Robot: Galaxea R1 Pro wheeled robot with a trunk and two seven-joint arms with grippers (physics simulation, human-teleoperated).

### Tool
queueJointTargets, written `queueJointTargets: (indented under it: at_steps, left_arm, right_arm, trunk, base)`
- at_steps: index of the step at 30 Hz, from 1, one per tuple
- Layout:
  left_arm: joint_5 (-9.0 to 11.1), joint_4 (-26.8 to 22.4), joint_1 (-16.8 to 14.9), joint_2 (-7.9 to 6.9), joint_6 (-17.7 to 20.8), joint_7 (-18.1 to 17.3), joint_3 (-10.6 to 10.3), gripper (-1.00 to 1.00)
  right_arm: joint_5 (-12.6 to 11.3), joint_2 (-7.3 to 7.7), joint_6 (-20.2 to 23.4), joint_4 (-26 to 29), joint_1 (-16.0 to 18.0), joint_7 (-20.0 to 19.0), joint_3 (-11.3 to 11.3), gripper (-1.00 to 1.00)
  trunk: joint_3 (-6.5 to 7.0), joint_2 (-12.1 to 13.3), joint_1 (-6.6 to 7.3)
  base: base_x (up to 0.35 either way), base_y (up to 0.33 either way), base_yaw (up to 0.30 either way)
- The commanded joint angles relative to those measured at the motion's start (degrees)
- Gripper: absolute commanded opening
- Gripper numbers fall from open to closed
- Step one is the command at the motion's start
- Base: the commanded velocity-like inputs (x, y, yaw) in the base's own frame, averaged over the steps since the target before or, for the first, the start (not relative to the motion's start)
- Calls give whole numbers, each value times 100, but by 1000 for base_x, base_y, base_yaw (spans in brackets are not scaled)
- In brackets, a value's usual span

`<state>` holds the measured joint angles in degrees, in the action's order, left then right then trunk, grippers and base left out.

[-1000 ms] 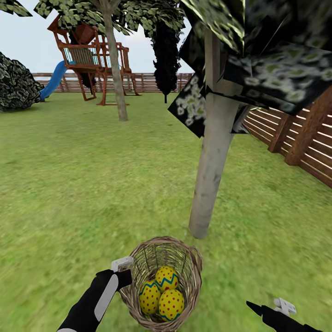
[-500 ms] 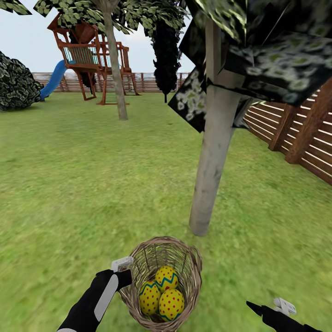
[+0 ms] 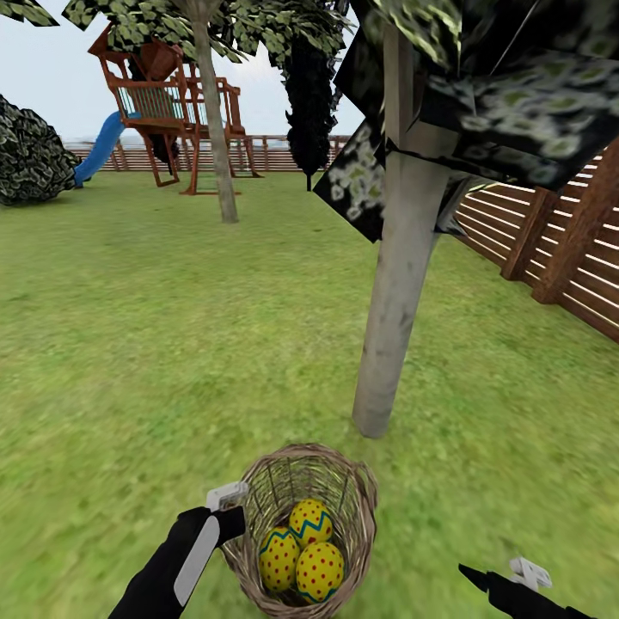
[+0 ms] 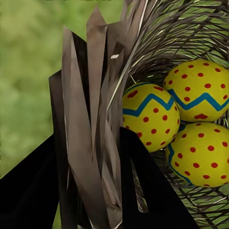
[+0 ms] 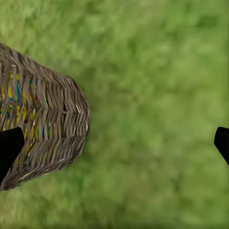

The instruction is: Take the three Easter eggs out of the wicker basket on the lawn in the garden, then place them on the lawn next to a single tree (choose any tree) so that all three eggs are next to the same tree and none are left in the basket.

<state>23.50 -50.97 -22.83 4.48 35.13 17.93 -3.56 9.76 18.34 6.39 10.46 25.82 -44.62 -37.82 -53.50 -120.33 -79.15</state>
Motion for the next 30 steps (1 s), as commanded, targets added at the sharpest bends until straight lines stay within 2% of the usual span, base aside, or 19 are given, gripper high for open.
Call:
queueJointTargets:
  at_steps: [1,11,20,30]
  left_arm:
    - [93,-9,-3,-3,3,53,-13,-100]
    - [94,-15,-2,0,3,48,-13,-100]
    - [101,-435,-2,-4,11,71,-4,-100]
    - [102,-440,-2,-5,13,71,-4,-100]
  right_arm:
    - [44,0,47,10,2,-31,-50,100]
    - [44,-6,47,11,2,-29,-49,100]
    - [44,3,63,17,2,-46,-50,100]
    - [44,3,65,17,2,-55,-50,100]
  trunk:
    - [-5,-2,1]
    - [-5,-2,1]
    - [-5,-2,1]
    - [-184,-403,-219]
  base:
    - [0,0,0]
    - [0,0,0]
    - [0,0,0]
    - [0,0,0]
